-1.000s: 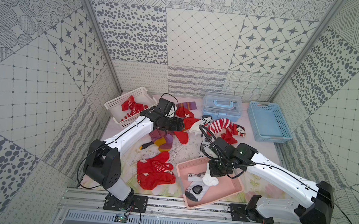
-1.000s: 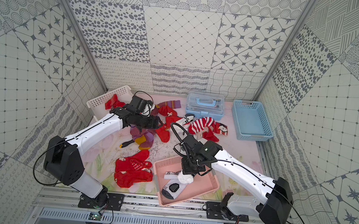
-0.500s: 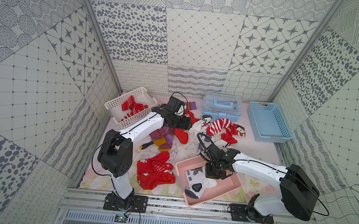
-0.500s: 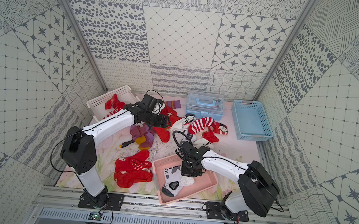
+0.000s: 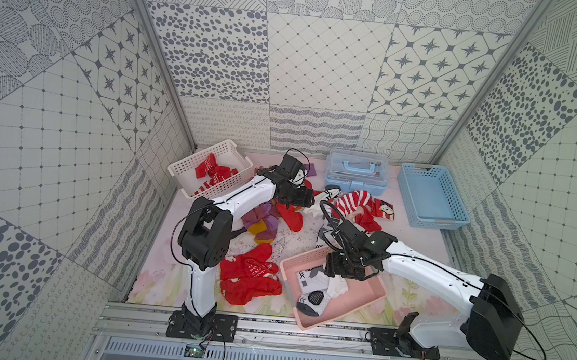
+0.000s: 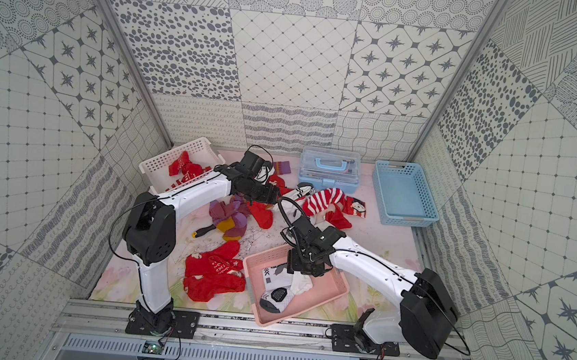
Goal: Sort the socks into the basket by color
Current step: Place the sock in the bin.
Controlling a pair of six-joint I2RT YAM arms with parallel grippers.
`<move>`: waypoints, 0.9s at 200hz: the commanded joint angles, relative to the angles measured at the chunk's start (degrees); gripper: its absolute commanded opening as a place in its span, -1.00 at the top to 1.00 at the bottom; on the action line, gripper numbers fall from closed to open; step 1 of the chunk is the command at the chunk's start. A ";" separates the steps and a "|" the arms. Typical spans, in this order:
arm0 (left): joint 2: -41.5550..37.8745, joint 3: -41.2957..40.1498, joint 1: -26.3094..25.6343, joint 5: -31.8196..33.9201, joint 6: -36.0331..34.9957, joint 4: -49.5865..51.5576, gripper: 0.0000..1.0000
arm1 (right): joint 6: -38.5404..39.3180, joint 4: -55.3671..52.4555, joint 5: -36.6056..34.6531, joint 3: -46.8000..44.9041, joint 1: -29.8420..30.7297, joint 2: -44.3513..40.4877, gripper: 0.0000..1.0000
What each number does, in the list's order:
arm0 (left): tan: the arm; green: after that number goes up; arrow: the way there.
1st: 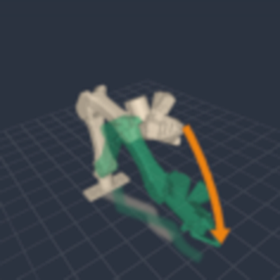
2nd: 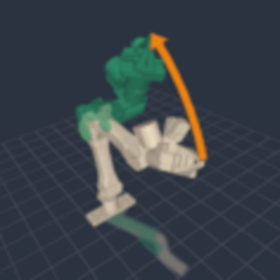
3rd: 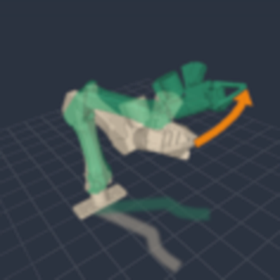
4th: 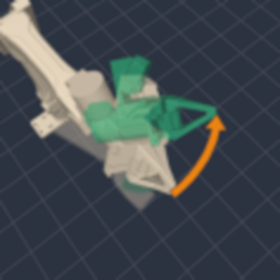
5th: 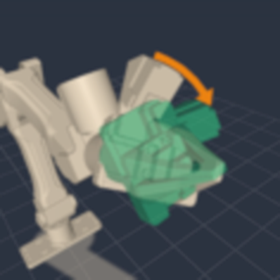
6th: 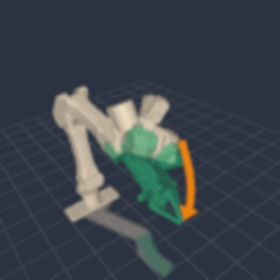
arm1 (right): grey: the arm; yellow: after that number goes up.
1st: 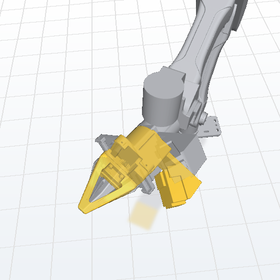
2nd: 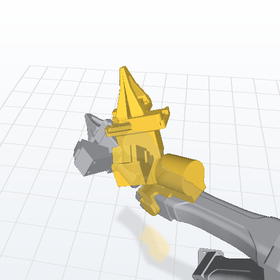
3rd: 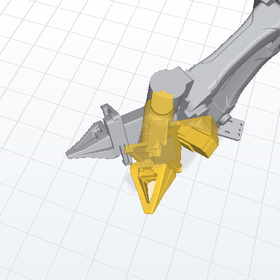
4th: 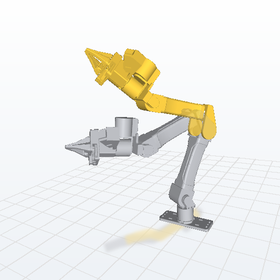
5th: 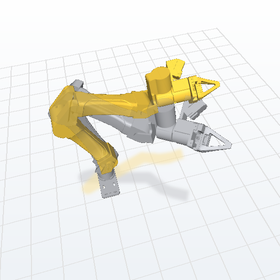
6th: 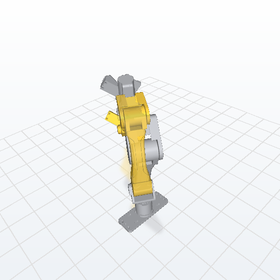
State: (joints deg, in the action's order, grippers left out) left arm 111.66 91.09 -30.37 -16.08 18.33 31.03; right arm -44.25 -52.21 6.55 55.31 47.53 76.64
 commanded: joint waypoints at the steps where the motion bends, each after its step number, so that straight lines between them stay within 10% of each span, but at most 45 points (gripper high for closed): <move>1: 3.04 3.05 -0.22 -1.22 -2.40 -0.63 -0.67 | 0.64 -3.11 -1.95 3.14 -2.13 -3.92 -0.69; 23: 4.79 4.67 -0.48 -1.24 -2.42 -0.59 -0.67 | 1.16 -2.00 -1.30 4.99 -6.06 -5.44 -0.96; 180: 18.63 19.34 -3.91 2.20 -3.40 4.55 -0.45 | 5.24 3.76 3.21 10.73 -13.23 -3.27 -0.96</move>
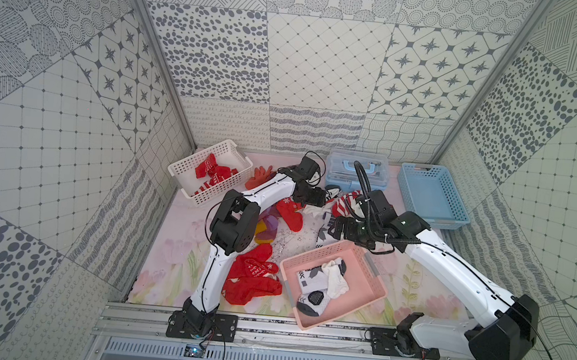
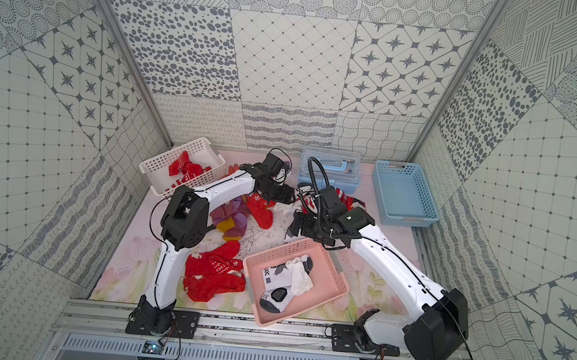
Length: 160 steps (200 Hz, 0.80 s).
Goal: Sort the socks into the basket by color
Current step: Place the sock in the bin, then pick up the sock from the center of the board.
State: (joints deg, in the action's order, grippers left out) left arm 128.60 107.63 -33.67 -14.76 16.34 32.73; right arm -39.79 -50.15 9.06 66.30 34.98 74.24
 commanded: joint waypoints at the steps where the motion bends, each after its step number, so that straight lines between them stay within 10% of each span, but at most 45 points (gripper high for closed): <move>1: 1.72 2.86 -0.61 0.84 -1.40 2.81 -0.45 | 0.77 1.72 0.70 -0.28 -0.74 -0.86 -0.96; 102: -0.56 2.29 -1.16 1.96 -2.25 2.22 0.99 | 0.49 3.37 2.35 -0.38 -1.13 0.36 -0.96; 160: -3.83 2.44 -1.11 1.93 -3.85 2.15 1.00 | 0.15 3.63 2.10 -0.38 -1.12 0.42 -0.96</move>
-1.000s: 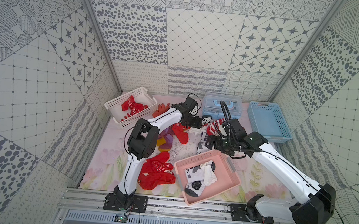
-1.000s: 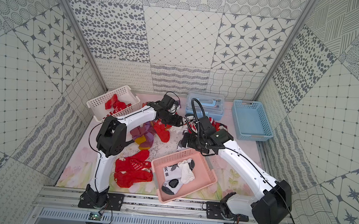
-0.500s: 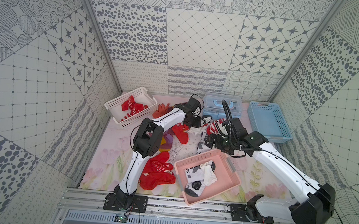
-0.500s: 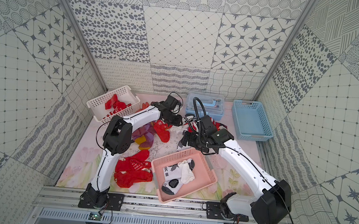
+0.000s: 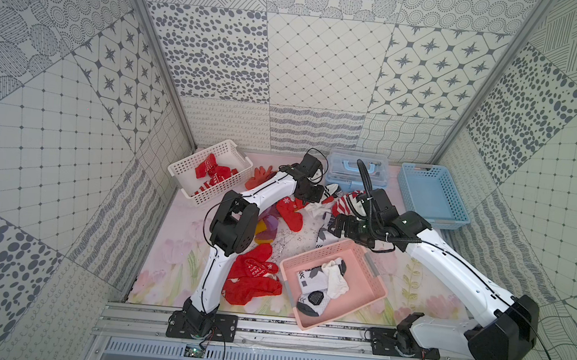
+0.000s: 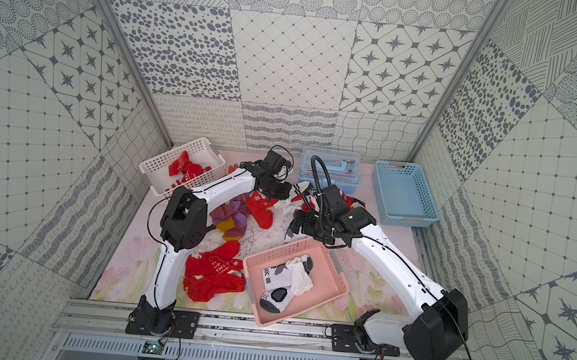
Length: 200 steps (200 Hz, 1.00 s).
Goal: Sort the socks into the basket by color
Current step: Pick up the sock from the center of the board.
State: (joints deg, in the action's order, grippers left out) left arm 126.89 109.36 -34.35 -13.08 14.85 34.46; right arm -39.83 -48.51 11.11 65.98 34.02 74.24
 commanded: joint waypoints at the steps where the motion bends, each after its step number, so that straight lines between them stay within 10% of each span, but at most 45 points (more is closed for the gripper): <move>1: -2.15 0.74 -0.45 0.25 -2.41 0.47 1.00 | 0.15 2.00 0.09 -0.06 -0.17 0.45 -0.96; 200: -31.29 -18.50 -0.46 -8.37 -2.91 1.60 1.00 | 2.02 1.92 1.09 2.25 -5.74 4.07 -0.96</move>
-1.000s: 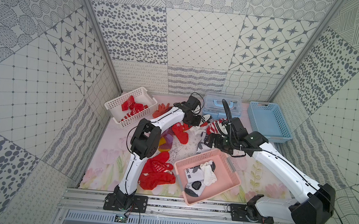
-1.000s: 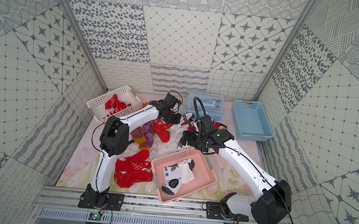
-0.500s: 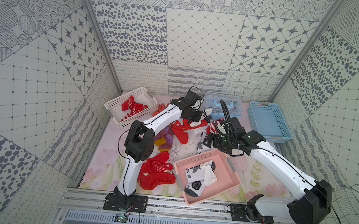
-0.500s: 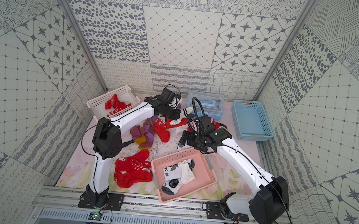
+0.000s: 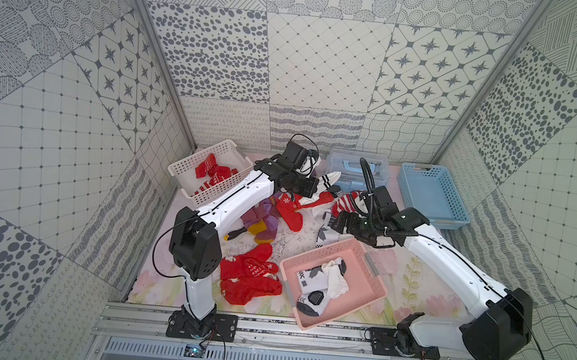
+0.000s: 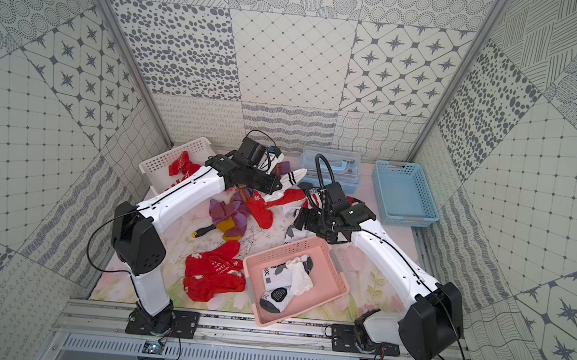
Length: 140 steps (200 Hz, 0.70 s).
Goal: Sort the socks into the basket by color
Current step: Pick up the sock from the center of the board, then place the sock in the bin.
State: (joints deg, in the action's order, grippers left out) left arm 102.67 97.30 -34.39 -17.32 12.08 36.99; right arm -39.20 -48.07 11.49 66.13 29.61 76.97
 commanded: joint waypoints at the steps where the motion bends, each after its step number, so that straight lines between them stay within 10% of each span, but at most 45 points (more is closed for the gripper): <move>1: -7.32 -6.73 -0.41 -4.17 -0.13 -1.03 1.00 | 1.35 1.49 0.77 2.13 -1.40 1.43 -0.96; 140: -21.98 -24.71 -11.11 -2.44 -4.07 -0.04 1.00 | 1.54 5.09 3.39 1.47 -4.77 4.26 -0.96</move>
State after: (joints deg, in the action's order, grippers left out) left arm 82.02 74.11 -41.82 -20.49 10.98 36.45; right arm -38.11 -45.12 14.22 67.09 25.23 80.38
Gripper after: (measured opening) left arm 0.051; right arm 0.979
